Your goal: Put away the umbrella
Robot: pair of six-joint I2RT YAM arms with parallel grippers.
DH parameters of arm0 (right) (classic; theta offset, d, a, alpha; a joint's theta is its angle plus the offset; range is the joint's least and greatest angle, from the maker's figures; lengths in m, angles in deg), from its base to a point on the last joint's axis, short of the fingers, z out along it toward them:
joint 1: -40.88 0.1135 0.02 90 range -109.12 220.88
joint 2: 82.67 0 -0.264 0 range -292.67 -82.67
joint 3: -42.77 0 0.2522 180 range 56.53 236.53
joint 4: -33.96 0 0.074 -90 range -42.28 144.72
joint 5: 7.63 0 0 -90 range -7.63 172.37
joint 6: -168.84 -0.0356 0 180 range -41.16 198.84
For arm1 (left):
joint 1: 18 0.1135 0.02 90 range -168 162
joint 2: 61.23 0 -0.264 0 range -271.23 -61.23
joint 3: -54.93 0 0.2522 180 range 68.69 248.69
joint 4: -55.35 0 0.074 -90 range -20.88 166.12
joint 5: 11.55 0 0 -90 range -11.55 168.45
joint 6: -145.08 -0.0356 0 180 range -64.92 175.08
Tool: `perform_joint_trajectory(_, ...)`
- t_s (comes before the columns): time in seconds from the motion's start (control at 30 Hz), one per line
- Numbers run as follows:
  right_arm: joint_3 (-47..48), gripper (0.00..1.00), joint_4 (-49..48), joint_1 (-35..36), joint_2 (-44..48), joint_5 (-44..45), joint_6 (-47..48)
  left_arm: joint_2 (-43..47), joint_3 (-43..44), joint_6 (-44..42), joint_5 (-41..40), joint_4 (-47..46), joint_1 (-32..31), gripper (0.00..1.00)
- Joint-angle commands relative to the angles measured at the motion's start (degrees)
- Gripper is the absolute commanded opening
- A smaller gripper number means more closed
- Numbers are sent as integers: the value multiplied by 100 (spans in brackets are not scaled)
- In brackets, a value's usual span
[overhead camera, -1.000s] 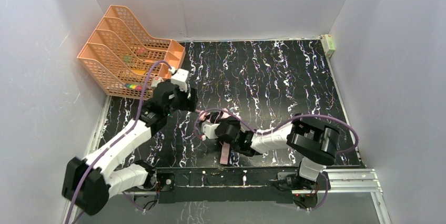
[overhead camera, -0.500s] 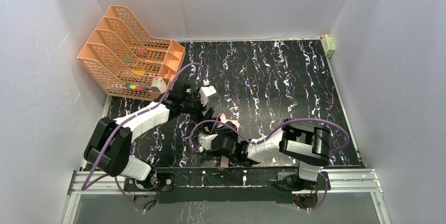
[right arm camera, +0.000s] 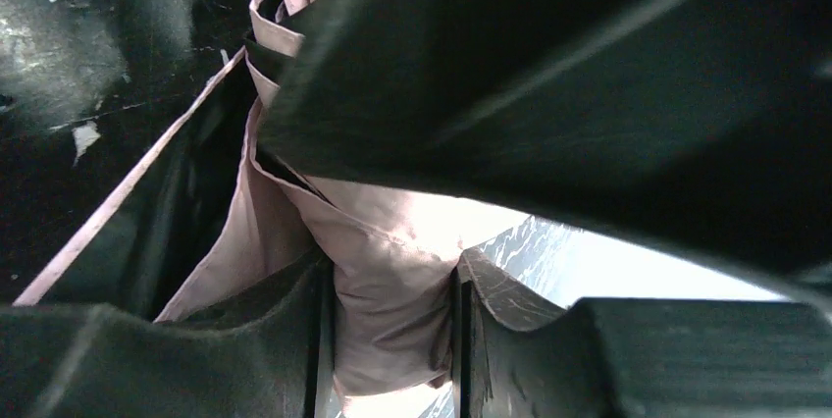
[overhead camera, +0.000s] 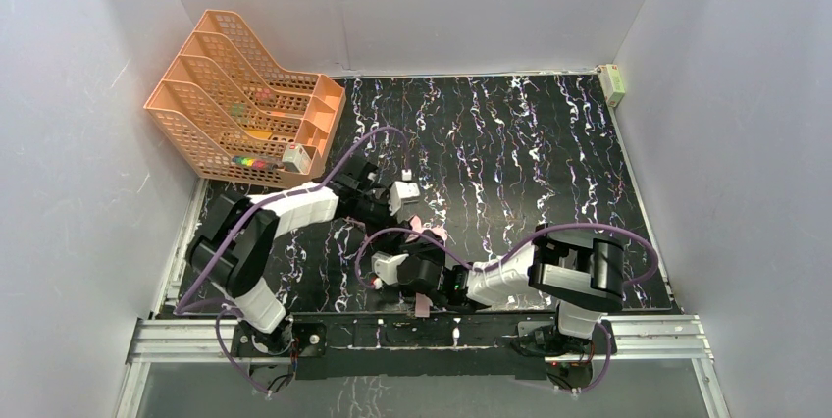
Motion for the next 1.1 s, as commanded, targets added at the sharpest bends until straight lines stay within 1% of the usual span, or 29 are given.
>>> perform_joint_trajectory(0.0, -430, 0, 1202, 113, -266, -1151, -401, -355, 220, -446, 94, 504, -290, 83)
perform_joint_trajectory(0.03, -433, 0, 1193, 113, -254, -1150, -417, -420, 216, -500, -29, 533, -348, 80)
perform_joint_trajectory(0.1, -456, 0, 1169, 113, -228, -1147, -434, -524, 217, -610, -279, 542, -409, 71)
perform_joint_trajectory(0.23, -499, 0, 1127, 113, -169, -1127, -466, -587, 280, -664, -408, 568, -426, 53)
perform_joint_trajectory(0.33, -547, 0, 1060, 108, -116, -1075, -480, -537, 299, -628, -486, 589, -433, 44)
perform_joint_trajectory(0.4, -549, 2, 1043, 110, -102, -972, -488, -496, 288, -627, -563, 614, -437, 31)
perform_joint_trajectory(0.43, -535, 3, 1054, 113, -94, -930, -493, -472, 272, -629, -604, 617, -441, 27)
perform_joint_trajectory(0.47, -520, 7, 1065, 113, -82, -906, -487, -445, 253, -625, -633, 605, -442, 22)
perform_joint_trajectory(0.57, -467, 25, 1093, 113, 1, -802, -501, -403, 197, -587, -651, 550, -449, 8)
perform_joint_trajectory(0.63, -458, 33, 1121, 111, 154, -699, -512, -412, 186, -568, -660, 545, -451, 0)
perform_joint_trajectory(0.7, -453, 43, 1190, 113, 388, -623, -533, -414, 170, -568, -691, 544, -463, 0)
perform_joint_trajectory(0.8, -422, 66, 1461, 113, 893, -707, -608, -412, 142, -571, -755, 533, -492, 0)
perform_joint_trajectory(0.83, -404, 71, 1577, 113, 1068, -760, -631, -412, 134, -575, -779, 530, -494, 0)
perform_joint_trajectory(0.87, -400, 74, 1686, 113, 1250, -811, -648, -416, 125, -576, -801, 515, -495, 0)
perform_joint_trajectory(0.93, -383, 76, 1934, 113, 1607, -954, -752, -411, 115, -584, -850, 503, -503, 0)
perform_joint_trajectory(1.07, -330, 77, 2628, 120, 2423, -1384, -1130, -424, 99, -603, -961, 473, -534, 0)
